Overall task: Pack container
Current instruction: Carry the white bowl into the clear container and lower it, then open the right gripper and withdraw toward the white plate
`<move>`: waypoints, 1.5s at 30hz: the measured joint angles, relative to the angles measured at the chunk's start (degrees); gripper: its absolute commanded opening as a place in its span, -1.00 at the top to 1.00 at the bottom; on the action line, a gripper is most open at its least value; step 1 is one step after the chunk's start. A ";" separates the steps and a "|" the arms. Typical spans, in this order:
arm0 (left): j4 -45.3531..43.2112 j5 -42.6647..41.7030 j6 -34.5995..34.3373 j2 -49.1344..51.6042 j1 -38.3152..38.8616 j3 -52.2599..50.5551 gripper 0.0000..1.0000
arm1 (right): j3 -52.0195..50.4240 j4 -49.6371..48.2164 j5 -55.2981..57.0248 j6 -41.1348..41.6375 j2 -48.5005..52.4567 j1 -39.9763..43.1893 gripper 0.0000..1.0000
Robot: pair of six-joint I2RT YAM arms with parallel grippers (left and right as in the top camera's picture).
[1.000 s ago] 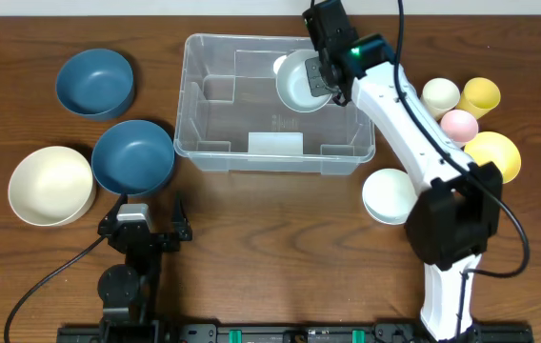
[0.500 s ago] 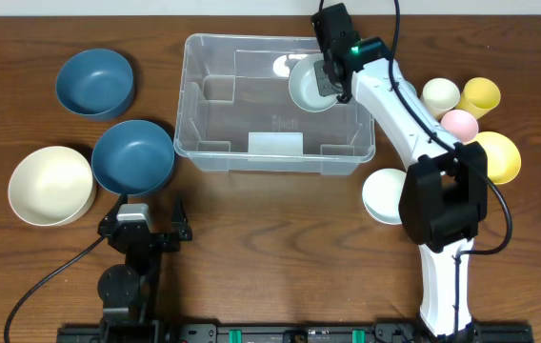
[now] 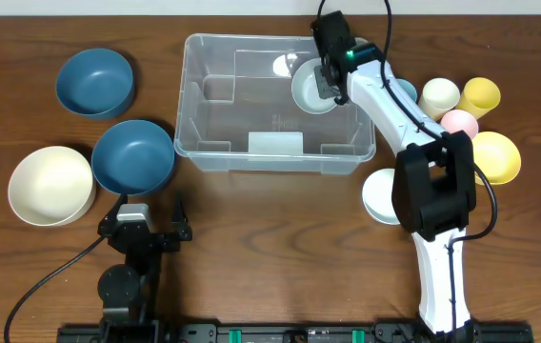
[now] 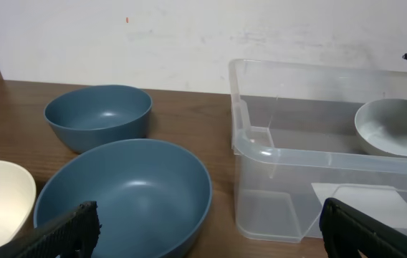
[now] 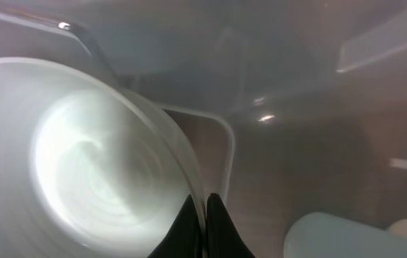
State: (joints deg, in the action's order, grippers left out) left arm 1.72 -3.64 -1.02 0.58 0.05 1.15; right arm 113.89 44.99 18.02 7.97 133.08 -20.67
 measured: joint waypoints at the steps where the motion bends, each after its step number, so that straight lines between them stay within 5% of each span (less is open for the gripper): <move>1: 0.00 0.00 0.00 0.00 0.00 0.00 -0.96 | 0.00 -0.28 -0.02 -0.02 0.00 0.07 0.45; 3: 0.00 0.00 0.00 0.00 0.00 0.00 -0.96 | 0.00 -0.96 0.48 -0.39 0.00 0.24 0.04; 6: 0.00 0.00 0.00 0.00 0.00 0.00 -0.96 | 0.00 -1.09 1.18 -1.09 0.07 0.50 -0.16; 19: 0.00 -0.02 0.00 0.00 0.00 0.00 -0.96 | -0.02 -0.31 2.25 -2.71 -1.05 0.31 -0.22; 27: 0.00 0.00 0.00 0.00 0.00 0.00 -0.96 | -0.02 4.24 -3.67 -2.49 -13.68 -2.91 -0.32; 37: 0.00 0.00 -0.02 0.00 0.00 0.00 -0.96 | 0.70 26.93 -7.80 7.85 -29.11 -1.81 -0.38; 45: 0.00 0.00 0.00 0.00 0.00 0.00 -0.96 | 0.48 43.82 -8.04 14.58 -29.81 10.03 -0.38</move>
State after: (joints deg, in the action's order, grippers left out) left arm 1.72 -3.64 -1.02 0.58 0.05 1.15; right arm 114.37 88.82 9.98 22.55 103.26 -10.63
